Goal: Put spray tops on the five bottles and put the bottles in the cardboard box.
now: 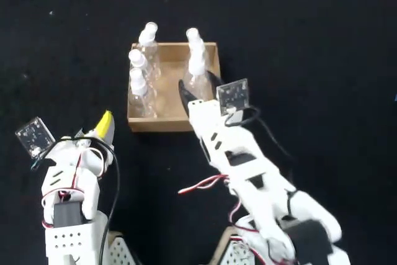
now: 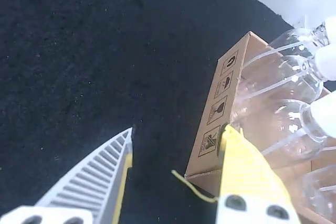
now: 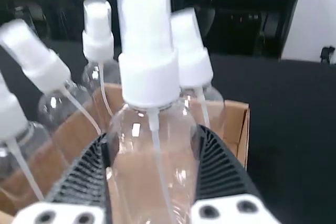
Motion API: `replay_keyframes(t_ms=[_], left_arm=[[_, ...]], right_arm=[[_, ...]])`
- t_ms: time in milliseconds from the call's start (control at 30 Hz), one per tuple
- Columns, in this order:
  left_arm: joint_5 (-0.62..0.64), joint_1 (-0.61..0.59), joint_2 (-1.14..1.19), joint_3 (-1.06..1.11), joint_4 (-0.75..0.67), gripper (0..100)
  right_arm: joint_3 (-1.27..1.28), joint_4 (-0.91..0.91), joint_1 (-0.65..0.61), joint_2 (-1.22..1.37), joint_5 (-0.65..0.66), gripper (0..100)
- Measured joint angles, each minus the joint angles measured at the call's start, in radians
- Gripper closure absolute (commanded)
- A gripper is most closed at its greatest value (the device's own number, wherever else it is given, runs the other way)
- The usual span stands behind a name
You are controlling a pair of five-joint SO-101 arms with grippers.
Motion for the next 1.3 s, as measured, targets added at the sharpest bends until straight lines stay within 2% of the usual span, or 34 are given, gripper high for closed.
replay_keyframes(t_ms=[300,1300], left_arm=[[0.000,0.000,0.000,0.000,0.000,75],[0.000,0.000,0.000,0.005,0.000,75]], right_arm=[[-0.002,-0.172,0.000,0.184,0.000,97.5],[-0.002,-0.184,0.000,0.221,0.000,97.7]])
